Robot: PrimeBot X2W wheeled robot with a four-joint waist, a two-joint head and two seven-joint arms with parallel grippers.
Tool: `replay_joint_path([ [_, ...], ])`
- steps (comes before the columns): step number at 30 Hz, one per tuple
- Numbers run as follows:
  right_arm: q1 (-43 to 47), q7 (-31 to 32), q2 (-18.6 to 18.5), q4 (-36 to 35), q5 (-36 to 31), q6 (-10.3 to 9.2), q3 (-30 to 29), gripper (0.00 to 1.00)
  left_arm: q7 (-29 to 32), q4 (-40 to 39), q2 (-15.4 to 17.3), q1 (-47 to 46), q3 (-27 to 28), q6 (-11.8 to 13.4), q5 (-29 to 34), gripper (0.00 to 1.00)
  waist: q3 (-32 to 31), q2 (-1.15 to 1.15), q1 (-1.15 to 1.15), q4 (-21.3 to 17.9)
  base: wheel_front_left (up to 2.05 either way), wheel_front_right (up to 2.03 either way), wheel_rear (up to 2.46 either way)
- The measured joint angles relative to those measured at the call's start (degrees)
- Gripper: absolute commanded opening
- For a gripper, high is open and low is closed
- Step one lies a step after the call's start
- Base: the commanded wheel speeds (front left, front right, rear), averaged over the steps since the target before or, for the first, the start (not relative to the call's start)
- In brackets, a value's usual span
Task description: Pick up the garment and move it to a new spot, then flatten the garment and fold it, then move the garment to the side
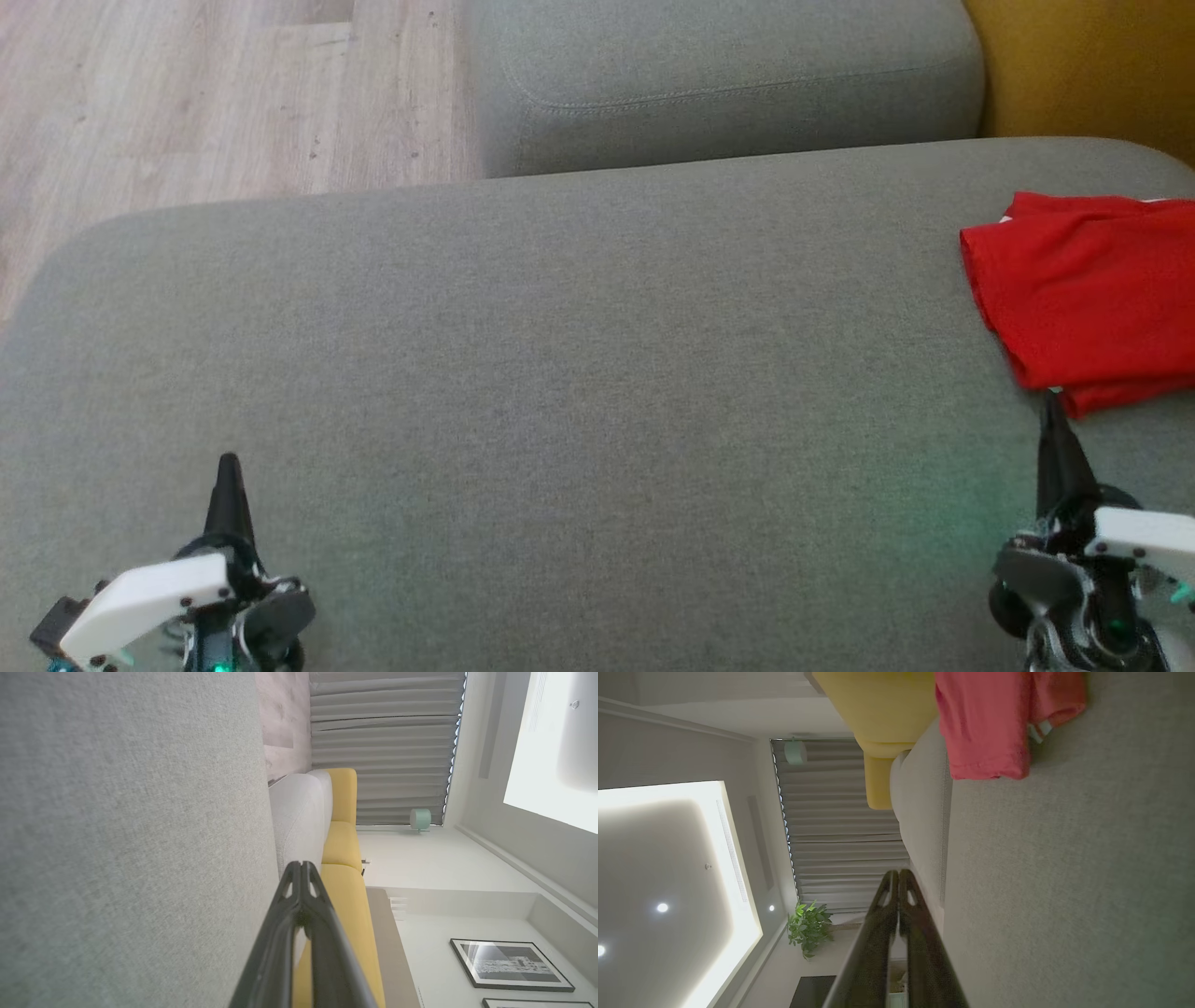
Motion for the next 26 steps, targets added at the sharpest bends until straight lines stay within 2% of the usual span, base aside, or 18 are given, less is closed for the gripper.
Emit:
replay_joint_path([
  [26, -0.4, 0.1, 0.0, -0.3, 0.3, 0.0, -0.2, 0.0, 0.0, 0.0, -0.1, -0.2, 0.1, 0.0, -0.4, 0.0, 0.0, 0.0, 0.0, 0.0, 0.0, 0.0, 0.0],
])
